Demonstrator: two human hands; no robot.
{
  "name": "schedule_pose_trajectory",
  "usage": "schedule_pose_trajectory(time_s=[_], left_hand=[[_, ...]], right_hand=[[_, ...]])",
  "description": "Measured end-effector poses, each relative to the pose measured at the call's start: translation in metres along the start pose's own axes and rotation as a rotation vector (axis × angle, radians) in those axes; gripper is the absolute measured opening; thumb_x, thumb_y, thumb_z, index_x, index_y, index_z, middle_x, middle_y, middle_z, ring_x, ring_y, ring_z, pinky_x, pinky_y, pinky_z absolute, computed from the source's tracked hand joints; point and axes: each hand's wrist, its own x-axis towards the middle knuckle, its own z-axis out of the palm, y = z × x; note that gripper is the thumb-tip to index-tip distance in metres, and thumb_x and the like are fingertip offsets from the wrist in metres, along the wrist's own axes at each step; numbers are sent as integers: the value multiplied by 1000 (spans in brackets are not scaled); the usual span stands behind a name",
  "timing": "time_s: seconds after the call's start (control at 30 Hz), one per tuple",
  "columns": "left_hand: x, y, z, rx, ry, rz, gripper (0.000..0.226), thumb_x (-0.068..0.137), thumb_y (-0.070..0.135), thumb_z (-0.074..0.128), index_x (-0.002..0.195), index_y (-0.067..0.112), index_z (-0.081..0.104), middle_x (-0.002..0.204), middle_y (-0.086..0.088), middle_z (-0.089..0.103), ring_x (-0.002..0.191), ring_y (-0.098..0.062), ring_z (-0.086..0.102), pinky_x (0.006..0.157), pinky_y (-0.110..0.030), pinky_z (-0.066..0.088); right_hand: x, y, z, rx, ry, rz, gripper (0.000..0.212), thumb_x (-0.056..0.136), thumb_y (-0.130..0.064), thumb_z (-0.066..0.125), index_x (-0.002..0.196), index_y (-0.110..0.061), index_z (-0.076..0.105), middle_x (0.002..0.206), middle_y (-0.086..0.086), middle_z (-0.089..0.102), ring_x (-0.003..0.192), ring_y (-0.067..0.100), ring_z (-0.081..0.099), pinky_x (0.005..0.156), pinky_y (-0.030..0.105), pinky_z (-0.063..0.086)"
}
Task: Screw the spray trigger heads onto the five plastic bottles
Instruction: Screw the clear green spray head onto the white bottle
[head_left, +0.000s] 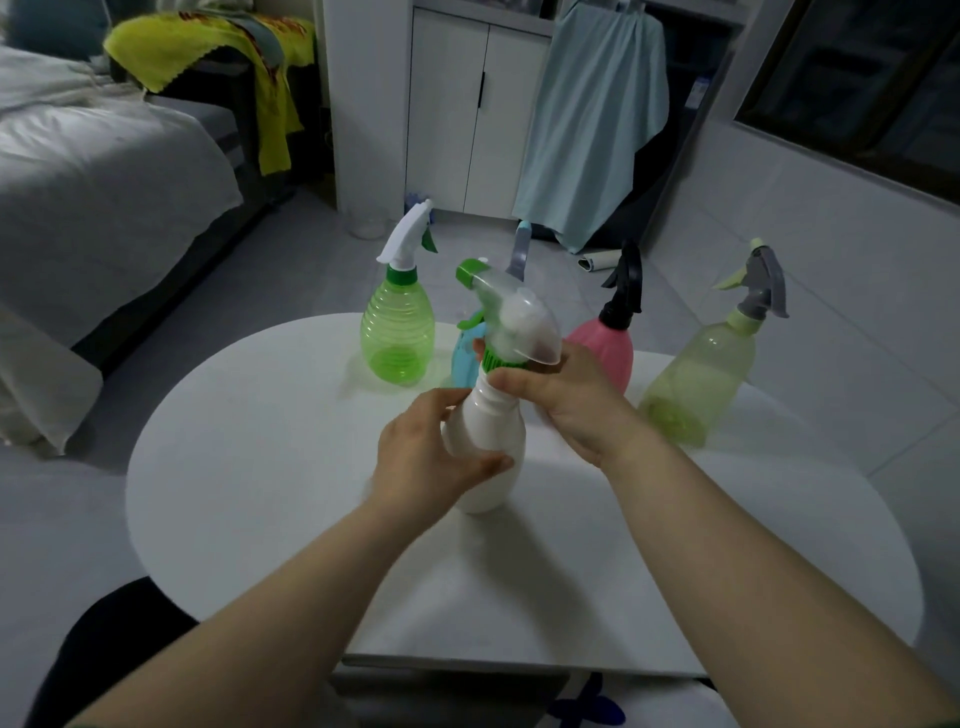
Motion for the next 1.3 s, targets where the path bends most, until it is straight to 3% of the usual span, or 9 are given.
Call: schedule_pose_trajectory(time_s=[0.17,0.27,0.43,0.5,0.6,0.67,0.97,1.17,1.3], left_hand=[[14,-4,-14,-103,-226,39,59,58,23,79,108,28,48,101,16,51,99,-6,46,67,-3,35],[15,-5,-15,-149,-237,40,55,57,21,80,98,35,47,95,25,52,97,-1,50,71,3,36],[15,-8,-13,-169,-182,65,54,57,18,80,93,36,45,92,25,51,90,10,47,69,7,33],[15,-8,-14,-169,-201,69,53,57,18,80,92,36,45,92,27,49,90,12,46,69,7,34],[16,-8,-13,-160,-241,66,53,57,18,80,96,33,47,93,25,51,94,1,50,72,5,35],[17,-8,-13,-154,-247,64,53,57,19,80,96,33,47,93,26,51,95,0,50,71,5,35],[11,-6,-8,-169,-205,51,52,59,19,79,87,45,44,94,27,52,97,-1,50,73,0,36],[19,-1,-12,-134,-279,35,53,57,18,80,98,29,48,102,8,56,101,-10,50,82,-22,37],[17,-3,-12,-147,-271,29,53,57,16,80,98,29,48,103,8,57,103,-12,51,86,-25,38]], right_hand=[[-3,-6,-4,-134,-70,37,30,75,-8,63,103,-16,60,106,5,64,97,13,61,84,21,50],[-5,-8,-6,-160,-156,39,27,80,-10,58,104,-21,57,104,-2,63,101,8,59,87,20,48],[-5,0,3,-128,168,-33,22,71,-8,68,84,-21,56,90,-1,64,86,11,61,77,23,50],[-5,3,4,-139,178,-19,26,71,-9,68,87,-22,52,91,-4,62,92,14,60,82,27,50],[-6,-1,0,-78,-29,-19,32,78,-6,59,106,-20,52,103,-2,60,97,9,58,87,21,49],[-6,-6,-4,-54,-60,-16,26,79,-5,57,101,-20,58,104,0,62,96,8,59,86,19,48],[-11,11,20,-174,315,-229,25,75,-9,65,71,-33,58,73,-15,62,66,-8,58,67,9,47],[-3,-18,-13,-156,-182,18,23,77,-5,59,92,-23,61,98,-8,64,90,0,62,84,14,49],[-4,-10,-6,-78,-74,-23,24,75,-3,60,90,-22,62,94,-8,65,85,-1,64,78,13,50]])
